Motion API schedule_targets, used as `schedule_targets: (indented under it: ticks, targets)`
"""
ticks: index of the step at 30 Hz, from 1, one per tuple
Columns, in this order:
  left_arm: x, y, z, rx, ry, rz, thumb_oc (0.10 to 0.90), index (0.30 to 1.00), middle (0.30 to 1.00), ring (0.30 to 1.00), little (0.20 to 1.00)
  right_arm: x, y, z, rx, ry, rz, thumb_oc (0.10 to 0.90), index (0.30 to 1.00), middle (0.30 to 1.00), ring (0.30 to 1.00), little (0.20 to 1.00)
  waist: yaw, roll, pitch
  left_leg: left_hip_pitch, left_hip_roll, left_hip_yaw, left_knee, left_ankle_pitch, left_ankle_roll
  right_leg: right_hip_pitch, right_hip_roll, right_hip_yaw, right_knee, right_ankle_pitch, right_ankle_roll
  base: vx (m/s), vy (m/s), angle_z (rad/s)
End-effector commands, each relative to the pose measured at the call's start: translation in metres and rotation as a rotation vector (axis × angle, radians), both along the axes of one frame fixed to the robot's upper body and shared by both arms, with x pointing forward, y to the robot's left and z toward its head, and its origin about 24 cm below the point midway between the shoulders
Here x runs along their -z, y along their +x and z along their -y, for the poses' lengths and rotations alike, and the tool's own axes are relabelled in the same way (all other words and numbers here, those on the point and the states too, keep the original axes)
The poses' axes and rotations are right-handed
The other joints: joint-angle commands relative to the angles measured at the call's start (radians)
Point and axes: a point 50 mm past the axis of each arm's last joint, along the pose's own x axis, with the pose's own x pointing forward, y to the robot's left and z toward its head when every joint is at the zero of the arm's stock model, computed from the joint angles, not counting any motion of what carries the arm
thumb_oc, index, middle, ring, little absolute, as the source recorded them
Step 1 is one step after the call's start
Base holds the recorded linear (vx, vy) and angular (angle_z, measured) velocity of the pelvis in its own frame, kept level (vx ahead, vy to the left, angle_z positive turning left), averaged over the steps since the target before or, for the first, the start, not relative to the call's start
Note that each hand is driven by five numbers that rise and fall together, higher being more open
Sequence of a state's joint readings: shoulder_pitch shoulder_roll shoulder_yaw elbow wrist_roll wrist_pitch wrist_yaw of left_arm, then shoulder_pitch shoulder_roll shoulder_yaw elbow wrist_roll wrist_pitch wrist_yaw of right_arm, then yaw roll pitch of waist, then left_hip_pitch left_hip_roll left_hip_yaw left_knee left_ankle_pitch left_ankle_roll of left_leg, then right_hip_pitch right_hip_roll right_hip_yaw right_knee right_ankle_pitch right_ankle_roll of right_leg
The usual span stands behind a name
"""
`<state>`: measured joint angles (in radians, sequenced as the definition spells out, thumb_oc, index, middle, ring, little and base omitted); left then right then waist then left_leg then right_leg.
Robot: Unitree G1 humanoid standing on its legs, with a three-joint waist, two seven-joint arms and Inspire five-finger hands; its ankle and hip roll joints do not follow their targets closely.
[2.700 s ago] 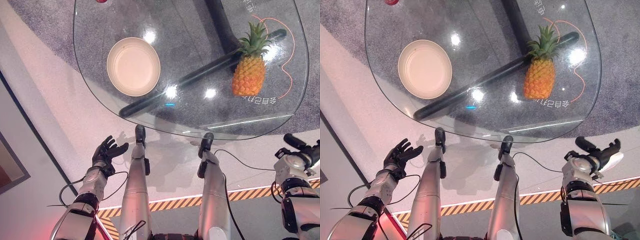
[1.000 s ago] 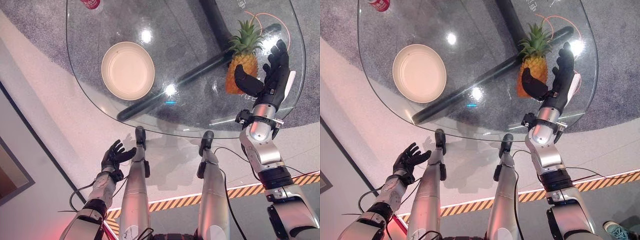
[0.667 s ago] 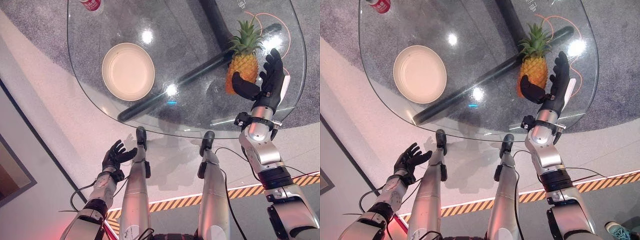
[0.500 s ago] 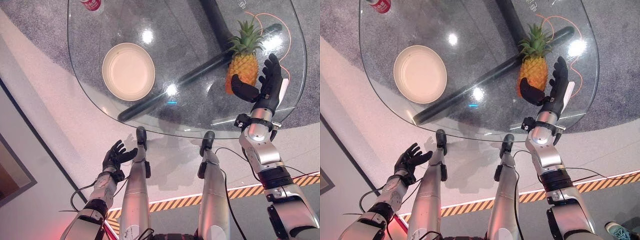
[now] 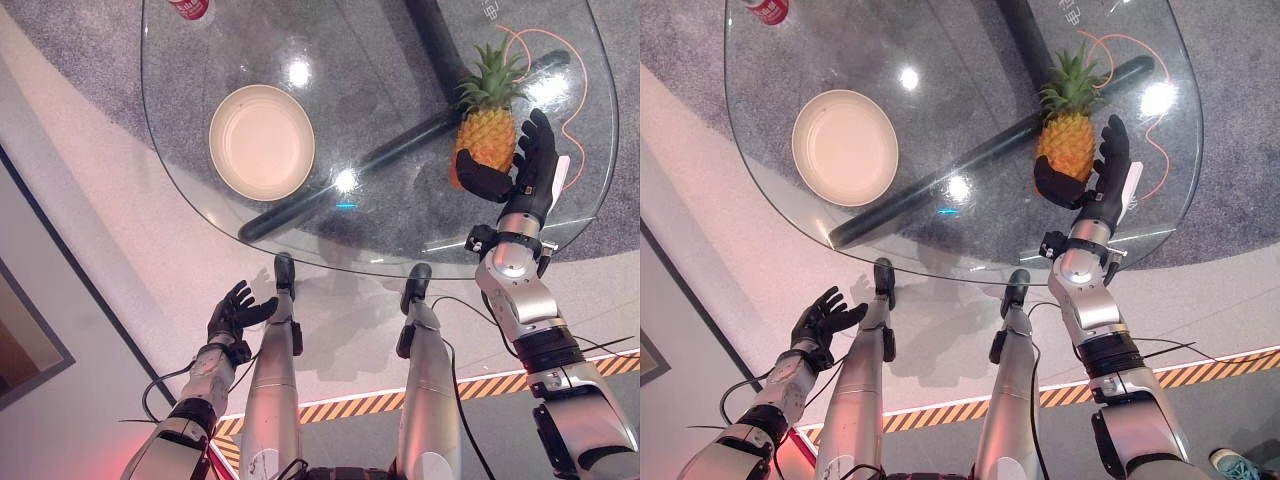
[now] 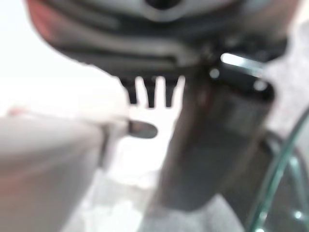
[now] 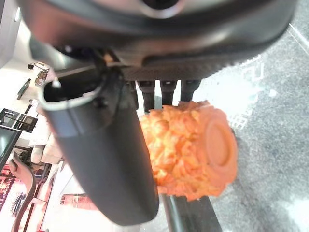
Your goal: Pick up the fruit to the plate
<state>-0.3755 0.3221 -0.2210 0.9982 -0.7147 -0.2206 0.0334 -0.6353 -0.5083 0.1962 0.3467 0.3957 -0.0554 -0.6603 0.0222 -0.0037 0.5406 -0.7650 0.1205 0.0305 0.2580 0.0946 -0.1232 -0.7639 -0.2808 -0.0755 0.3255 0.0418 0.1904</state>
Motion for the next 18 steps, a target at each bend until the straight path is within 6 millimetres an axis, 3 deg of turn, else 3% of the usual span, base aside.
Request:
schedule_targets:
  ticks: [1,18]
  targets:
    - [0.005,-0.010,-0.013,-0.039,0.037,-0.024,0.800,0.900,0.900,0.900,0.900,-0.007,-0.004,0.019,0.053,-0.024,0.016,0.800,0.900,0.900,0.900,0.900,-0.005,0.011,-0.021,0.000,-0.014,-0.012,0.058,-0.059,0.042,-0.015,0.018,-0.064,-0.029,0.047,-0.055,0.00,0.000,0.00]
    - [0.003,-0.008,-0.012,-0.030,0.042,-0.020,0.800,0.900,0.900,0.900,0.900,0.013,0.002,0.018,-0.006,0.030,-0.108,0.800,0.900,0.900,0.900,0.900,0.000,0.013,-0.021,-0.002,-0.014,-0.012,0.050,-0.051,0.040,-0.017,0.019,-0.068,-0.029,0.048,-0.057,0.00,0.000,0.00]
